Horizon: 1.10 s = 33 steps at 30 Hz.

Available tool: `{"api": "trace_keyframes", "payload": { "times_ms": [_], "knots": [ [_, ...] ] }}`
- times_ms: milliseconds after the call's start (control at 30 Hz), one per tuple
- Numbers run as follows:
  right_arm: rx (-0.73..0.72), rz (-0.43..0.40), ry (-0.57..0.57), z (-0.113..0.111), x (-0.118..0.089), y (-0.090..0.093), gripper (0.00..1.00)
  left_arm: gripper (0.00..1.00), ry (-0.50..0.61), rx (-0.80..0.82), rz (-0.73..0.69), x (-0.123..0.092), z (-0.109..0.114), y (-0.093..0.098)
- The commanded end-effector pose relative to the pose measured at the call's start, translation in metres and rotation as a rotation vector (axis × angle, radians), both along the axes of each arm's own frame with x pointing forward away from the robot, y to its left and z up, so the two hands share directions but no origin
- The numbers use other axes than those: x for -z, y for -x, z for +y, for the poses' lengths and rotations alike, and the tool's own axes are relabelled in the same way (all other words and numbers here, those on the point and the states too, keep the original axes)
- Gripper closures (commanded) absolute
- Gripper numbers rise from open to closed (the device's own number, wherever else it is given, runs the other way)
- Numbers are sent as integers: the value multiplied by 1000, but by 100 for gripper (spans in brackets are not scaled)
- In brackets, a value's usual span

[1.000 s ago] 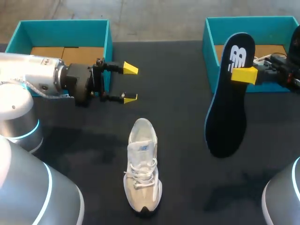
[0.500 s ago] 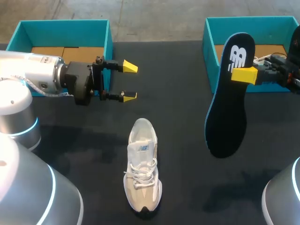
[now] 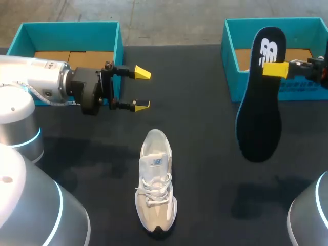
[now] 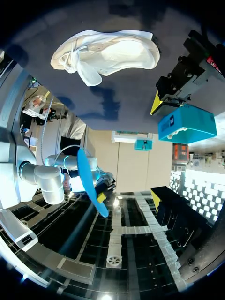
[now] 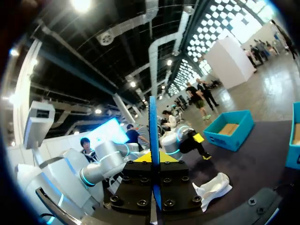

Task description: Take the shoe out of the shoebox, open the shoe tongue, remove and reinsert the insole, then place the shoe into the shoebox

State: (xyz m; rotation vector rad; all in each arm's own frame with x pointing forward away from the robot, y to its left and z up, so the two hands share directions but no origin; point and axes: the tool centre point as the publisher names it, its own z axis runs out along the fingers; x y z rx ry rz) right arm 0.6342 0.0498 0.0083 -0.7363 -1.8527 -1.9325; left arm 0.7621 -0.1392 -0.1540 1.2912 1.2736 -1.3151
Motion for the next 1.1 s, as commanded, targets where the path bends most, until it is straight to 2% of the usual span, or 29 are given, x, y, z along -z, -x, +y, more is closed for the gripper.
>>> {"api": "trace_keyframes", "payload": {
  "times_ms": [33, 200, 233, 500, 600, 700, 1100],
  "knots": [
    [187, 53, 151, -5, 3, -20, 100, 0, 1, 1, -2, 1, -1, -1],
    [123, 124, 74, -4, 12, -51, 100, 0, 1, 1, -2, 1, -1, -1],
    [114, 138, 98, -2, 15, -58, 100, 0, 1, 1, -2, 1, -1, -1],
    [35, 214, -26, 21, 27, -105, 100, 0, 1, 1, -2, 1, -1, -1],
    [29, 243, -18, 31, 31, -117, 100, 0, 1, 1, -2, 1, -1, -1],
    [42, 306, 0, 36, 39, -130, 100, 0, 1, 1, -2, 1, -1, -1],
    [42, 306, 0, 36, 39, -130, 100, 0, 1, 1, -2, 1, -1, -1]
  ]
}}
